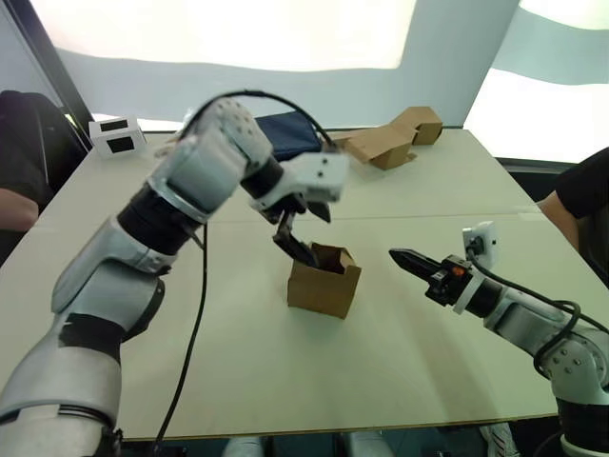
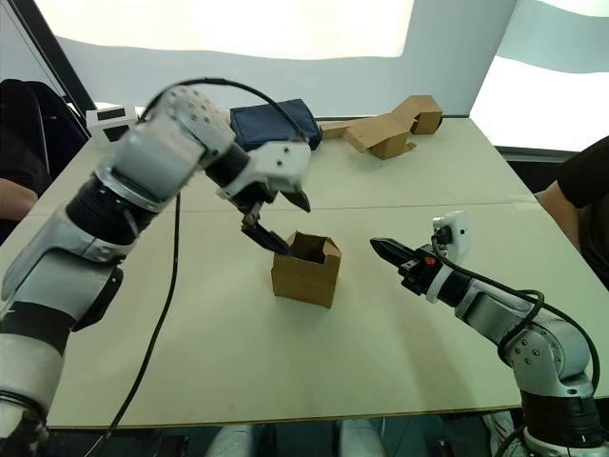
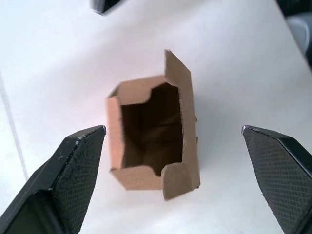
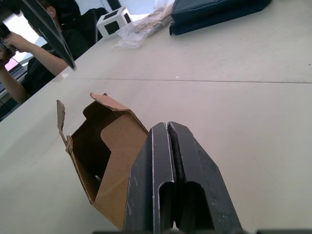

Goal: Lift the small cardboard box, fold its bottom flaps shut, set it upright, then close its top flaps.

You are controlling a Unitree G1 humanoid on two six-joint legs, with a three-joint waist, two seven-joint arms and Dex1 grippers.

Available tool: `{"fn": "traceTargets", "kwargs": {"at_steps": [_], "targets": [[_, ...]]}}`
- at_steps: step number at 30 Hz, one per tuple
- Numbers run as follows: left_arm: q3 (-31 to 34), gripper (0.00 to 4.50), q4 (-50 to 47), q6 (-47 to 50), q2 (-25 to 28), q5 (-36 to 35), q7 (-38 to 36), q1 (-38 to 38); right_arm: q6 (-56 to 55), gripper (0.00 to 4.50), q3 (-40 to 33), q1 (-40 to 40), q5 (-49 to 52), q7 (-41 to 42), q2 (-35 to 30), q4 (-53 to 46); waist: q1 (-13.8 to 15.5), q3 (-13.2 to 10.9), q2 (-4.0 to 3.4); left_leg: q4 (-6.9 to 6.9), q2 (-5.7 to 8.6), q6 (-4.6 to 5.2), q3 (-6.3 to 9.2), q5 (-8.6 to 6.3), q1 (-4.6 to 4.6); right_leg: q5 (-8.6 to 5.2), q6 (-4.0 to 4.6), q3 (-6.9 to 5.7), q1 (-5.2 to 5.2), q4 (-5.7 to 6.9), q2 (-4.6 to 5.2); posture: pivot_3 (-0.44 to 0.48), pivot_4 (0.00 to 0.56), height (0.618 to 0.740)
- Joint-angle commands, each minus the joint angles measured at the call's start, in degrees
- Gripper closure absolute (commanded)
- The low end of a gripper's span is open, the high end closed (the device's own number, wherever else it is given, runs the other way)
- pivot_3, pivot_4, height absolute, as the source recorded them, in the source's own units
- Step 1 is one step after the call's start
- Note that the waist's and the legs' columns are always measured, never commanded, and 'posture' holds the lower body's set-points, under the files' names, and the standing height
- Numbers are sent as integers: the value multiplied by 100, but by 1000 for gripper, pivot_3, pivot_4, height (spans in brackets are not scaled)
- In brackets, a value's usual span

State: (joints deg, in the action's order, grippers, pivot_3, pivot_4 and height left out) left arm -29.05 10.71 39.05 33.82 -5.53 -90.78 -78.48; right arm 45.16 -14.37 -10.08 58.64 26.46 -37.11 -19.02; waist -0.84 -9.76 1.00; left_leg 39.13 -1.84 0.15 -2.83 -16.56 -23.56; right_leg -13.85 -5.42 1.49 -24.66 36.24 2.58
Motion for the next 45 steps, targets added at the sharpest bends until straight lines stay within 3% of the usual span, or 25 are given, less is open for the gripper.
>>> {"fn": "traceTargets", "kwargs": {"at_steps": [1, 2, 9, 11, 16, 26, 34, 45], "targets": [[914, 652, 295, 290, -29, -367, 562, 146, -61, 4500, -55, -72, -268, 37, -126, -240, 8, 1, -1, 1, 0, 0, 0, 0, 1, 1, -1, 0, 1, 2, 0, 0, 150, 740], [1173, 786, 386, 359, -76, -487, 765, 304, -108, 4500, 20, -111, -455, 11, -141, -217, 8, 1, -1, 1, 0, 0, -1, 0, 2, 1, -2, 0, 2, 3, 1, 0, 150, 740], [2562, 3875, 433, 499, -413, -1186, 2026, 1825, -118, 4500, 446, -309, -1387, -140, -159, -167, 5, 1, -2, 4, 0, 0, -3, 1, 6, 5, -9, 1, 5, 7, 5, 0, 150, 740], [2730, 4476, 392, 433, -488, -1269, 2254, 2156, -77, 4500, 568, -347, -1563, -92, -186, -180, 10, 0, -1, 4, -1, 0, -3, 1, 7, 6, -10, 0, 5, 8, 5, 0, 150, 740], [2933, 4476, 512, -730, -838, -1155, 2829, 3338, -22, 4500, 1197, -438, -2259, 91, -449, -197, 30, 3, -4, 4, 2, -1, -8, 1, 7, 6, -11, -1, 7, 8, 15, 0, 150, 740], [2334, 4476, -101, -595, -394, -1289, 2077, 4538, -85, 4500, 1732, -499, -2614, 594, -258, -319, 12, 4, -4, 6, 2, -2, -9, 1, 10, 7, -8, -1, 11, 8, 12, 0, 150, 740], [1922, 4476, -783, -150, -88, -1386, 1930, 4978, 17, 4500, 1861, -502, -2697, 794, -113, -431, 27, 4, -4, 8, 0, -3, -7, 2, 11, 6, -4, -1, 12, 8, 13, 0, 150, 740], [1852, 4476, -850, -85, 104, -1494, 1823, 4960, -91, 4500, 2073, -709, -3082, 1006, -32, -103, 13, 4, -4, 9, 1, -3, -9, 2, 15, 7, -4, -1, 14, 9, 9, 0, 150, 740]]}}
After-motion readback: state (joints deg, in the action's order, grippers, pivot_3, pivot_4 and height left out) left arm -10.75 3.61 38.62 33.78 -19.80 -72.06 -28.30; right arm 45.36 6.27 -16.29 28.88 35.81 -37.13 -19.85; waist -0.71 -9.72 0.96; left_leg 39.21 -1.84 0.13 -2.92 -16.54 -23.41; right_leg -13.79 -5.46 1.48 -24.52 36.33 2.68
